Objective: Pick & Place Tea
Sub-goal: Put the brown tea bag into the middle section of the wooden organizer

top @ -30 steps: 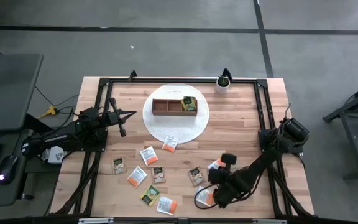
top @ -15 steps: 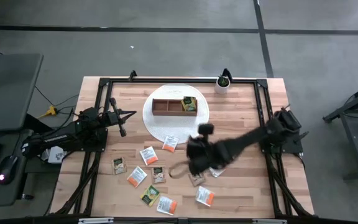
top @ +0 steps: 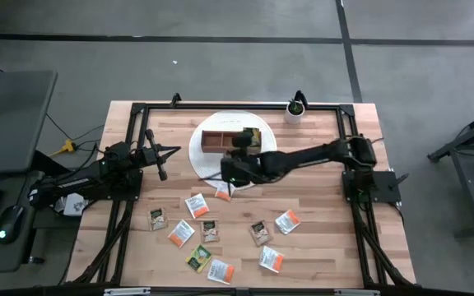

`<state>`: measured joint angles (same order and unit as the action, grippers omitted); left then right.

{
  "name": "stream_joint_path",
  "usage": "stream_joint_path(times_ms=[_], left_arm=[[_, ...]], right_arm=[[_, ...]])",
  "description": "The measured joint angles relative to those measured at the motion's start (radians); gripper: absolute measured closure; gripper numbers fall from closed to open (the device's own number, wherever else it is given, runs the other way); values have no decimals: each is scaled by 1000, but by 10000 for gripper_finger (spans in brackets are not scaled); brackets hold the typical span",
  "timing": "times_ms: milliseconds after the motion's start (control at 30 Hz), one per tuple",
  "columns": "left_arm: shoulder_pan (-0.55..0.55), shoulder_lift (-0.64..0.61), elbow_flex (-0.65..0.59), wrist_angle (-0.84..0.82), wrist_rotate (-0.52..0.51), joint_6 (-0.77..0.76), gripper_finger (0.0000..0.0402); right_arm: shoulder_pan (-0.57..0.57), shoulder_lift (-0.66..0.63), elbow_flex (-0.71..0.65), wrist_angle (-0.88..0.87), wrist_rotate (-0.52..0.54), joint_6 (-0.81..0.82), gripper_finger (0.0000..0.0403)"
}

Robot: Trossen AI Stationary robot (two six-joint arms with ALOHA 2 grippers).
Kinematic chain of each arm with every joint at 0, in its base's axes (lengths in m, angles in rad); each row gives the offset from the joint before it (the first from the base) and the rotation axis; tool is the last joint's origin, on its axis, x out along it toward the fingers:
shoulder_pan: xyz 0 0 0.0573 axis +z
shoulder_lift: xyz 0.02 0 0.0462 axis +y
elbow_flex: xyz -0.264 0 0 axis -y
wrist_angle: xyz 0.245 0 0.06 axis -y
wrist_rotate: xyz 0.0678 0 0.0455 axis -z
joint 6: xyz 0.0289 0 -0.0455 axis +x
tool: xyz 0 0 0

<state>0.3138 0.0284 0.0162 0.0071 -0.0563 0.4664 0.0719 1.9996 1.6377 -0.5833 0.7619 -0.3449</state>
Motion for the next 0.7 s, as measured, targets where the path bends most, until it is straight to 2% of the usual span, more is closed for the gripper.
stream_joint_path(times_ms=[367,700], left_arm=[[0,0,0,0,0,0,401],[0,0,0,0,0,0,401]], right_arm=[[-182,186,245,-2,-34,-88,402],[-241,228,280,-99,-91,-67,402]])
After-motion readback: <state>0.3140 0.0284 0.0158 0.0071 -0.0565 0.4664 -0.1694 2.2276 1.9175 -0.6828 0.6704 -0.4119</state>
